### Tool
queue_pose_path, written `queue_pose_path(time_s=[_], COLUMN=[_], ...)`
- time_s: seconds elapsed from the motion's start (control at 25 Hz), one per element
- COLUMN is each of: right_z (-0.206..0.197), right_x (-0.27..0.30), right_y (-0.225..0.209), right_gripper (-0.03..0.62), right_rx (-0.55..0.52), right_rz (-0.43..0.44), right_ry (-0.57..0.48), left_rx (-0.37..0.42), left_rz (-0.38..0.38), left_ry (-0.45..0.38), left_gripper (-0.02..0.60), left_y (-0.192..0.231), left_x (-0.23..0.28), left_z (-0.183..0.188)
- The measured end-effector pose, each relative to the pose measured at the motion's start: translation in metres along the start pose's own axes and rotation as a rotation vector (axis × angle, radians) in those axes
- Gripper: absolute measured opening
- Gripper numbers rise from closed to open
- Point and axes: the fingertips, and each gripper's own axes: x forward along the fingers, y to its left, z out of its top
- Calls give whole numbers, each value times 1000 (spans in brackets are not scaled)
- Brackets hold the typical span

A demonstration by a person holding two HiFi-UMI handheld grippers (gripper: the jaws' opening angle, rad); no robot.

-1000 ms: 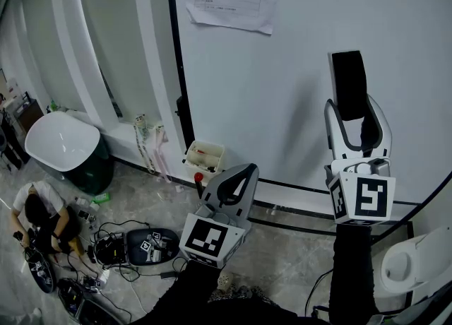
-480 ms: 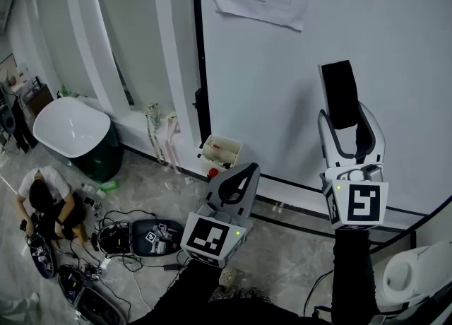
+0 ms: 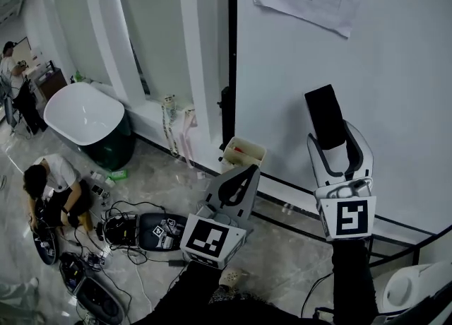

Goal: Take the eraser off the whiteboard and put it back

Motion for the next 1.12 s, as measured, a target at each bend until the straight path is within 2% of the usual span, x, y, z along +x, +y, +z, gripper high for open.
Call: queue_pose_path(time_s=[0.2, 0.44, 0.6, 0.84, 0.96, 1.12], right_z=[-25, -59, -88, -131, -151, -171], right_x=[22, 41, 48, 55, 57, 63], right_y=[38, 75, 99, 128, 147, 159], right_gripper=[276, 276, 276, 276, 276, 276], right_rx=[9, 19, -66, -109, -71, -23], right_rz=[103, 222, 300, 394, 458, 486], right_ry=[10, 40, 107, 210, 262, 308], left_rx=[-15, -9, -10, -13, -12, -14], left_rz=[49, 51, 62, 65, 51, 39], left_ry=[17, 41, 53, 55, 66, 76], left_gripper=[6, 6, 6, 6, 6, 6], left_y=[34, 57, 74, 95, 100, 108], left_x=[2, 9, 13, 25, 33, 41], left_z=[-12, -24, -30, -35, -39, -45])
